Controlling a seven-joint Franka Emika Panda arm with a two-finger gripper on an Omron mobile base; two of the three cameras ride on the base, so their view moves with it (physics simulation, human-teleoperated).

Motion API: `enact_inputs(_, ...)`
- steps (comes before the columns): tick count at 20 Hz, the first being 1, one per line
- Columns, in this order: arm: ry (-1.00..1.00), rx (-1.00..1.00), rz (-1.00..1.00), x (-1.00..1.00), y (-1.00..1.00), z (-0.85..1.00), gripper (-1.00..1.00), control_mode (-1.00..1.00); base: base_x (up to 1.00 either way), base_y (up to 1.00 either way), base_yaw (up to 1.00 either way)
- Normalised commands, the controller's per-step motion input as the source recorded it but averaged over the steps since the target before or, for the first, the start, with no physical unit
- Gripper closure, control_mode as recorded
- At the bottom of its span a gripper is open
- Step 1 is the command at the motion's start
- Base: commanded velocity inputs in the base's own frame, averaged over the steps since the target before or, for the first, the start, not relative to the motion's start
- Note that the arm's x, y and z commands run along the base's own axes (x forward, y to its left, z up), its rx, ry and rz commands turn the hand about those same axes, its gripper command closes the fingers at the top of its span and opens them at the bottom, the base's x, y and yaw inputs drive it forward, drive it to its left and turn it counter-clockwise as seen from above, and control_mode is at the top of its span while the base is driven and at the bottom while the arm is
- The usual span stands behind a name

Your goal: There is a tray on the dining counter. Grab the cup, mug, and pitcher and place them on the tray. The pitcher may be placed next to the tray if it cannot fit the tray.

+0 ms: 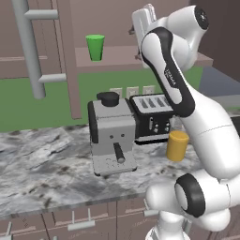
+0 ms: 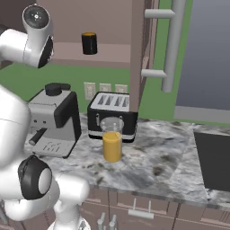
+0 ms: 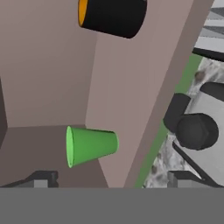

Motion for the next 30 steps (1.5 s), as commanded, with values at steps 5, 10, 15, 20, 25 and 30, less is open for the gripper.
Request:
enact_inputs(5,0.0,0.0,0.0,0.21,0.2,0.0,-1.0,-1.0,0.0,0.0,0.0)
enact_inputs(10,0.01,0.0,0.0,0.09,0.26,-0.01,-1.0,-1.0,0.0,0.0,0.0)
enact_inputs(15,0.0,0.0,0.0,0.12,0.21,-0.11,-1.0,-1.0,0.0,0.0,0.0)
enact_inputs(20,0.0,0.0,0.0,0.15,0.12,-0.16,-1.0,-1.0,0.0,0.0,0.0)
enact_inputs(25,0.0,0.0,0.0,0.13,0.14,-0.13,-1.0,-1.0,0.0,0.0,0.0)
enact_inputs(30,0.0,0.0,0.0,0.24,0.17,-0.06,-1.0,-1.0,0.0,0.0,0.0)
